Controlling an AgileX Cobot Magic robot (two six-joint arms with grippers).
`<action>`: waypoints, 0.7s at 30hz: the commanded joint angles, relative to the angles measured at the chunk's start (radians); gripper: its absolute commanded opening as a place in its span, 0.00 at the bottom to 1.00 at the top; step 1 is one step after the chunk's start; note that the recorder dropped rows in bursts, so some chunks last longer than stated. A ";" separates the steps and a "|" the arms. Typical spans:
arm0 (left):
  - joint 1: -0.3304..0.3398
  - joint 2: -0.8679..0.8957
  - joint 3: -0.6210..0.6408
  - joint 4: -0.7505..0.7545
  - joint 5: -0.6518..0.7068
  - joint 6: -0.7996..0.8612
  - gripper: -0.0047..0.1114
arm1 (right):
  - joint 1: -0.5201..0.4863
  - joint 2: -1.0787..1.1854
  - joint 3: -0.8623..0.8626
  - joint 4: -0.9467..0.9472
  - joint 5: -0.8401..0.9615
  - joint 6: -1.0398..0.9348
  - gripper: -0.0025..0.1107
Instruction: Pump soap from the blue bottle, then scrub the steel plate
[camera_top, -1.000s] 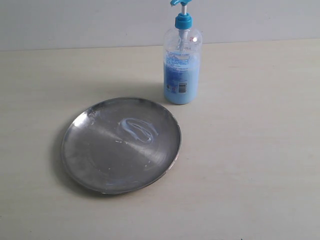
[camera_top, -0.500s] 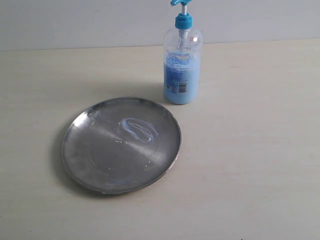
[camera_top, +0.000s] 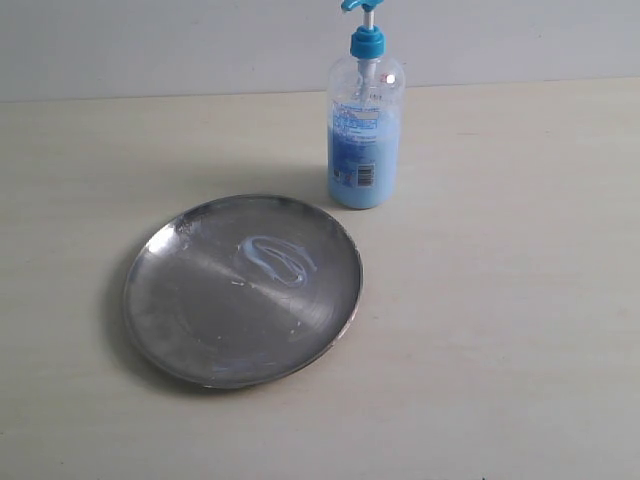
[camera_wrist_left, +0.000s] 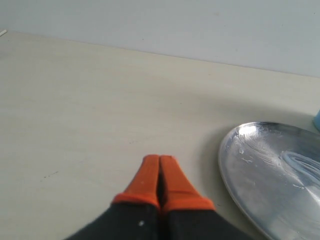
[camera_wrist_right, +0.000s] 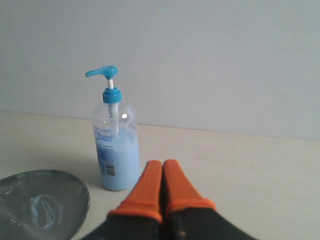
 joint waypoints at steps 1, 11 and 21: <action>0.002 -0.006 0.003 0.003 -0.005 0.002 0.04 | -0.003 -0.058 0.062 -0.118 -0.003 0.128 0.02; 0.002 -0.006 0.003 0.003 -0.005 0.002 0.04 | -0.092 -0.142 0.143 -0.266 -0.006 0.267 0.02; 0.002 -0.006 0.003 0.003 -0.005 0.002 0.04 | -0.100 -0.197 0.191 -0.349 -0.050 0.354 0.02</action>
